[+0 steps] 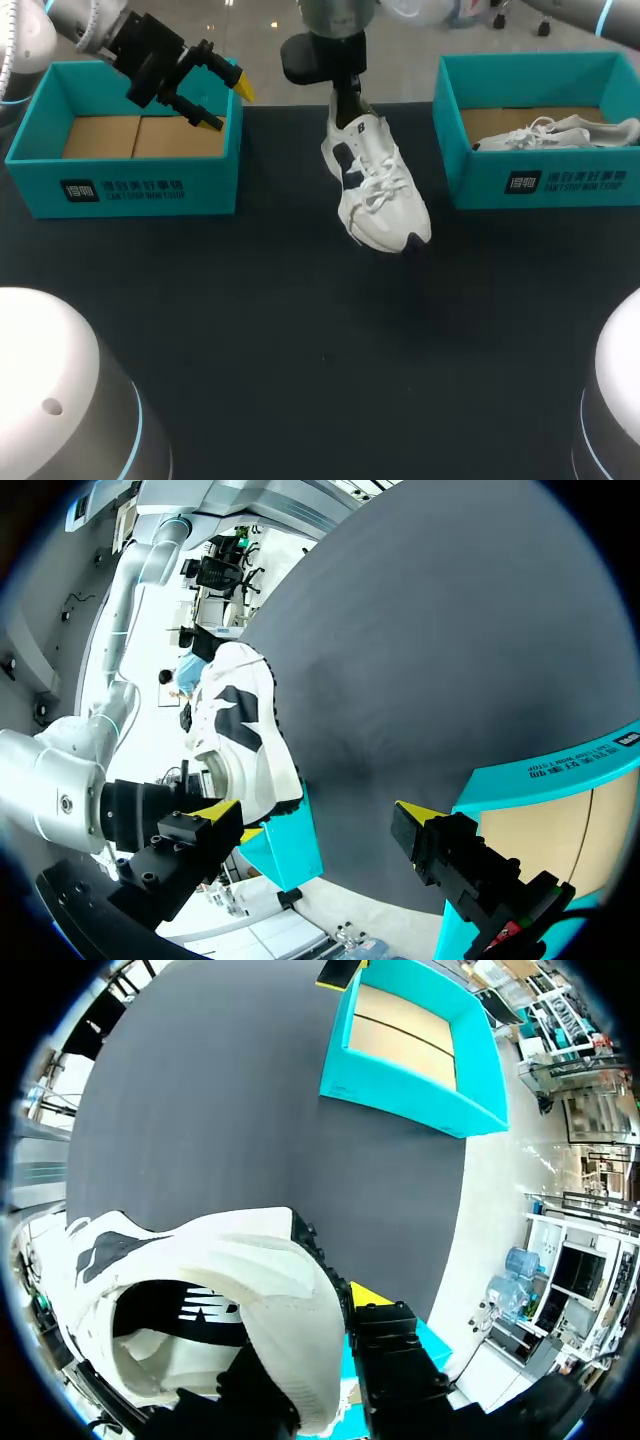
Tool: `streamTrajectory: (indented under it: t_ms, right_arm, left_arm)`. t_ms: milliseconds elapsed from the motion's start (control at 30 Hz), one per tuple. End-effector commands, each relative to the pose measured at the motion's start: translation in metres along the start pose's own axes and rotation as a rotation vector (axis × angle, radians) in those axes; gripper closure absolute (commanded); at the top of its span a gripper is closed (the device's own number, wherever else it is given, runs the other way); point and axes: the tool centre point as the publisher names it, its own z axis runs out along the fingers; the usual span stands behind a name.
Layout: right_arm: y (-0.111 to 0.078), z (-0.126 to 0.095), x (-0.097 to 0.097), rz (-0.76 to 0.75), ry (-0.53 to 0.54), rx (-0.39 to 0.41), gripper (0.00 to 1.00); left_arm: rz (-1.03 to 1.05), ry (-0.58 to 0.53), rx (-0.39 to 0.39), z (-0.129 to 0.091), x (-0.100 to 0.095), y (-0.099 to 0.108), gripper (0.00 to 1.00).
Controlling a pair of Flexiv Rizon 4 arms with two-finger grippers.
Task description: Take the shoe out of the shoebox, open the shoe tongue, remove and reinsert the insole, then place the shoe into the shoebox
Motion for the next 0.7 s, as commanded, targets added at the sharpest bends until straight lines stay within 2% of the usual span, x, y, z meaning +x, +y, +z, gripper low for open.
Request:
streamTrajectory:
  t_ms: [33,233,700]
  right_arm:
    - [0.0,-0.037,-0.012,-0.001,0.006,0.019,1.0]
    - [0.0,-0.052,-0.028,0.02,-0.011,0.069,1.0]
    - [0.0,-0.052,-0.028,0.02,-0.011,0.069,1.0]
  left_arm:
    - [0.001,0.002,-0.001,0.0,0.0,0.0,0.0]
    - [0.001,0.002,-0.001,0.0,0.0,0.0,0.0]
    - [0.001,0.002,-0.001,0.0,0.0,0.0,0.0]
